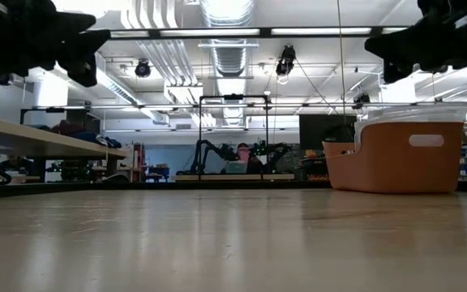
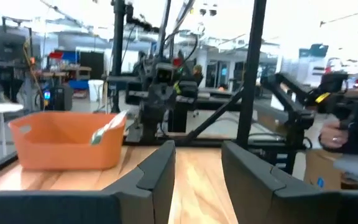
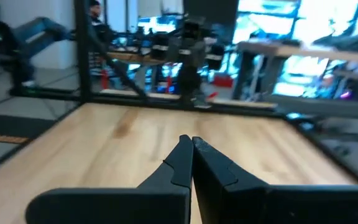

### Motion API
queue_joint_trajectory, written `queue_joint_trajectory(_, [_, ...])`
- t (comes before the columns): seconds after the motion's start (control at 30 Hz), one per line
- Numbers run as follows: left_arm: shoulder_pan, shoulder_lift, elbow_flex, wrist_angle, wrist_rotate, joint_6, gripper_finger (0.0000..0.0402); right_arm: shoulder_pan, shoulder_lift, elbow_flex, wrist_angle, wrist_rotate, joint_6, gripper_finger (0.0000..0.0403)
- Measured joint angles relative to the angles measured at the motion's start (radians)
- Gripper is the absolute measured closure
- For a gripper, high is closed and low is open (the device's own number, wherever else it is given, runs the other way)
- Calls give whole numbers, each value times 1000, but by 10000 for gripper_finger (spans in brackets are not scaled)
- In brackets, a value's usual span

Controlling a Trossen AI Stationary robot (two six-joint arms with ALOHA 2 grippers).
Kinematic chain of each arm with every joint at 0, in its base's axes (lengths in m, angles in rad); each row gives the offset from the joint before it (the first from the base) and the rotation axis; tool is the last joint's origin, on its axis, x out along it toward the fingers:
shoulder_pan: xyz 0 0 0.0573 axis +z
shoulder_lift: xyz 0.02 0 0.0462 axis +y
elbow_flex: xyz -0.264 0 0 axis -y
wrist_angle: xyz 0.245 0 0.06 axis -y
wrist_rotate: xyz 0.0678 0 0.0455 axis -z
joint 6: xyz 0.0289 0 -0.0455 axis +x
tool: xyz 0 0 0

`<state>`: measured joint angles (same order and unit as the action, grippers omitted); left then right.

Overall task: Roll bandage
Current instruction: Return to Home Position

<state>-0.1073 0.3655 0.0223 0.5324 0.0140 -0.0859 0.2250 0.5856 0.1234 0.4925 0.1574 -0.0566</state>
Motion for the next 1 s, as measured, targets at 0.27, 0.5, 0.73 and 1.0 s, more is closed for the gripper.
queue_joint_trajectory(0.27, [57, -54, -12, -14, -3, 16, 254, -213, -165, -65, -23, -241, -33, 401])
queue_joint_trajectory(0.5, [63, -55, -12, -67, -4, 0, 239, -324, -198, -109, -172, -349, 91, 401])
queue_joint_trajectory(0.73, [63, -13, -12, 66, -3, 88, 232, -321, -191, -110, -50, -378, 40, 401])
queue_joint_trajectory(1.0, [64, -62, -12, -1, 51, 109, 240, -324, -194, -111, 83, -477, 9, 401])
